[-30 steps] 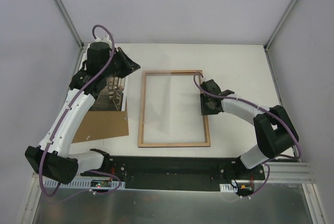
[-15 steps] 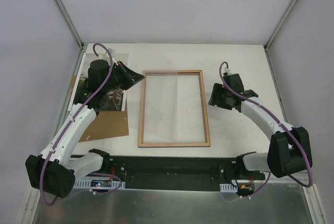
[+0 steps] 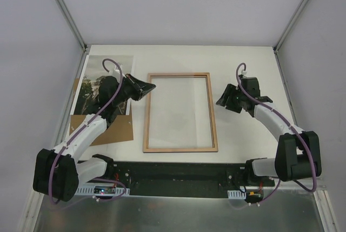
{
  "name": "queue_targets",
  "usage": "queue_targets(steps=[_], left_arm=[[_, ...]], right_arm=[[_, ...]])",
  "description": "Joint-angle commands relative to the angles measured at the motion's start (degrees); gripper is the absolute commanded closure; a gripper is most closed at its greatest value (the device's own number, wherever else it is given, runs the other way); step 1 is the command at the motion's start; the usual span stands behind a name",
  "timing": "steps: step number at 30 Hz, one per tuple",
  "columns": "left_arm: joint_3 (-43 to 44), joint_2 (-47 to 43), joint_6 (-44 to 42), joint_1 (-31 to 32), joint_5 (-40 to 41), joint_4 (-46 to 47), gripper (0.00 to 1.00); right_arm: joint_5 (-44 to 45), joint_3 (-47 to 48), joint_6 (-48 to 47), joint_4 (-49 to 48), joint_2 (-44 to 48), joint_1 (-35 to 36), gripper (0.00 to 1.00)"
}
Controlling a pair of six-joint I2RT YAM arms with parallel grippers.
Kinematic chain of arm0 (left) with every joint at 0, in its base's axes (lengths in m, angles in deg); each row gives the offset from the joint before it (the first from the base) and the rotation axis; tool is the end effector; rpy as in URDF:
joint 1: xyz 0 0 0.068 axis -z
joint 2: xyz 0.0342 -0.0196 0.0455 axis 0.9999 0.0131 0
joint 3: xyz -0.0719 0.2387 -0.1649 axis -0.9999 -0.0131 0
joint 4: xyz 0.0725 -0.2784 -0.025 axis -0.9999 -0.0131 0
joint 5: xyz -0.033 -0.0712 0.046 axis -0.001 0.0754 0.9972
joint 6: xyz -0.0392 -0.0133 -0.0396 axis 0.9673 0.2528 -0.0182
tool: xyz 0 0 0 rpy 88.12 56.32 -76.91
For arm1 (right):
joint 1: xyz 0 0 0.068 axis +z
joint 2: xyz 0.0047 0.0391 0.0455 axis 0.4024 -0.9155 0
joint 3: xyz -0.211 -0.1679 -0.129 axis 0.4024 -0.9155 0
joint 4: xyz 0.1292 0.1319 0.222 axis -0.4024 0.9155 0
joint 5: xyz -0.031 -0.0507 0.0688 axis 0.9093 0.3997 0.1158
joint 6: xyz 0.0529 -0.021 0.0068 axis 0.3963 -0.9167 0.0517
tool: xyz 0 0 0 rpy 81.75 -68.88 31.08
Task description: Put the photo into the frame
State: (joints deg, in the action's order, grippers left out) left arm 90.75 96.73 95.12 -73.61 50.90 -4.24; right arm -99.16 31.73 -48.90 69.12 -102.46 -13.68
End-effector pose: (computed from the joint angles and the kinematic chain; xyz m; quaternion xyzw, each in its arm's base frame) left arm 0.2551 -0.0892 0.3055 -0.1741 0.7185 -0.5485 0.3906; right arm 0.2932 0.0606 0.2296 -0.0143 0.9134 0.1757 0.3668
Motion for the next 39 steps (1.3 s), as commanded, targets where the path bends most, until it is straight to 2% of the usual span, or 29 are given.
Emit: queue_targets(steps=[1, 12, 27, 39], left_arm=[[-2.7, 2.3, 5.8, -0.4, -1.7, 16.0, 1.0], [-6.3, 7.4, 8.2, -0.3, -2.1, 24.8, 1.0], [-13.3, 15.0, 13.0, 0.1, -2.1, 41.6, 1.0], [-13.1, 24.7, 16.3, 0.2, -3.0, 52.6, 1.0]], right_arm=[[-3.2, 0.1, 1.0, -4.0, -1.4, -1.1, 0.4], [-5.7, -0.2, 3.4, -7.9, -4.4, -1.7, 0.41], [-2.2, -0.9, 1.2, -8.8, -4.5, -2.3, 0.41], [-3.8, -1.4, 2.9, -10.6, -6.6, -2.3, 0.42]])
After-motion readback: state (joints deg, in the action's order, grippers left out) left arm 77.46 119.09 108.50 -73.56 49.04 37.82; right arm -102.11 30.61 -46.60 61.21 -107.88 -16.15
